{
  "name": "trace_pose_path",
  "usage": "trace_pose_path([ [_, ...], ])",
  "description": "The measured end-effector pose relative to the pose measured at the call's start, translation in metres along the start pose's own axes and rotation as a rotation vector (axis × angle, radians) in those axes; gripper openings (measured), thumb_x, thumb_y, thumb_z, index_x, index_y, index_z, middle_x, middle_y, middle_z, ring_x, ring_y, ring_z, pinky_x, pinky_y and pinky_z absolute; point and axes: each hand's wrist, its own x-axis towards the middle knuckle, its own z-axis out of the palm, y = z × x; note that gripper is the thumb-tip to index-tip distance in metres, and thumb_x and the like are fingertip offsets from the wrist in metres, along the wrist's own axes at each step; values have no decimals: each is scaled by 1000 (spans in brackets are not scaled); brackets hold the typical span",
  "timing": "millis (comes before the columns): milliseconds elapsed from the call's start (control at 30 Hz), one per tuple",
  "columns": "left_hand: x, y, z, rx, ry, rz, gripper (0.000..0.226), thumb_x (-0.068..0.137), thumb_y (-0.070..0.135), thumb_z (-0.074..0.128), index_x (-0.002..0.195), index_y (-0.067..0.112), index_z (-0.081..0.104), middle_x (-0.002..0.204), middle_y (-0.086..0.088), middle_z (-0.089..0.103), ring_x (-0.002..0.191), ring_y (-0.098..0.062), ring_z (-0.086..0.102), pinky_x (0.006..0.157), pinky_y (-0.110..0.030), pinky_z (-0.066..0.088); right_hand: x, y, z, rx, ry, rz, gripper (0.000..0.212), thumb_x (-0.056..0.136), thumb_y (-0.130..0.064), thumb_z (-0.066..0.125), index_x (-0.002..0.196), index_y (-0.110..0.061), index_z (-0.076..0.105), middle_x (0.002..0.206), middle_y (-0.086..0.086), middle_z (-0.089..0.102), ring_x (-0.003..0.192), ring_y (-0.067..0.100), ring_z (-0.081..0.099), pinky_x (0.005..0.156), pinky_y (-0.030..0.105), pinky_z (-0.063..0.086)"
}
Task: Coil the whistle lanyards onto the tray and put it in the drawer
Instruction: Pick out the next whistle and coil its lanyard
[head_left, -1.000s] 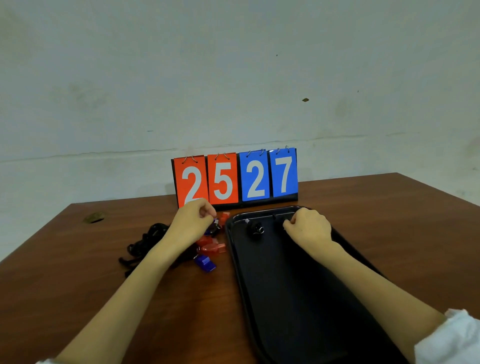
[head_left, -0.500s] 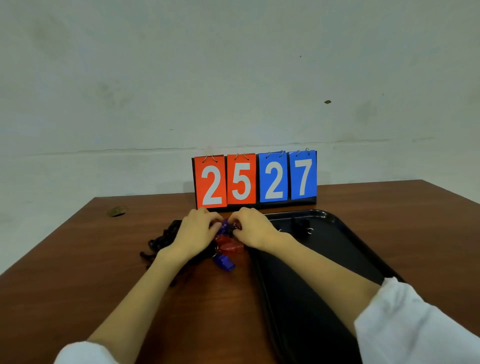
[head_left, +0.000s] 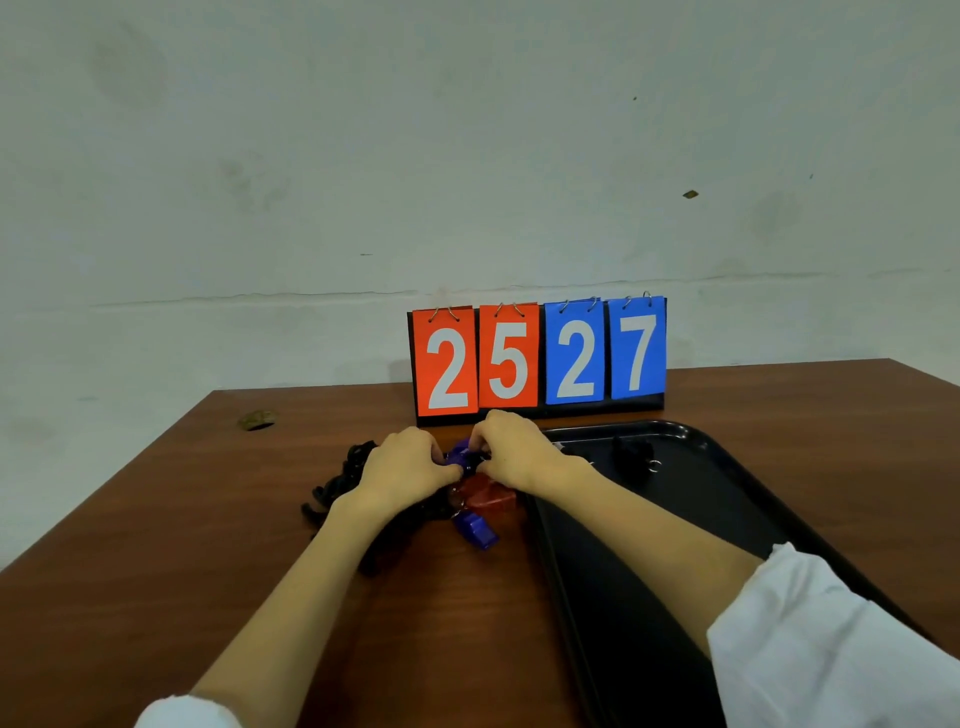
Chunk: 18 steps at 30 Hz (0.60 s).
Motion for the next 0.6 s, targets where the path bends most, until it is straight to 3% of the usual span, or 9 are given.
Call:
trace_pose_path([
  [200,-3,-1,0,6,42,34,12,81,26,69,89,19,64,100,3,61,88,-14,57,80,-31,50,0,5,-8,-96,-35,-71,29,82,-11,66,110,-16,59,115,5,58,102,20,54,87,32,48],
  [333,-4,0,-3,-34,61,76,22,75,15,72,85,21,54,98,2,59,89,-16,56,79,-34,51,-3,8,-11,-167,-58,-119,32,86,-23,63,117,-15,58,117,5,56,107,21,50,90,34,42],
  [433,-4,5,-5,-154,120,155,20,85,5,58,101,18,57,105,4,56,100,-16,55,87,-28,47,-7,11,-11,-141,-25,-125,31,88,-25,60,116,-13,55,117,7,54,108,22,48,91,38,45],
  [500,-6,13,-6,-252,151,181,22,95,7,45,111,15,58,109,2,57,103,-14,55,87,-23,43,-11,10,-17,-105,5,-148,29,90,-23,57,116,-12,50,115,8,56,104,23,52,89,39,47],
  [600,-10,25,-11,-313,114,188,21,99,25,42,110,16,57,99,6,59,92,-11,56,80,-25,44,-16,7,-31,-49,59,-188,27,90,-21,58,114,-13,49,110,6,58,97,19,55,85,35,49],
])
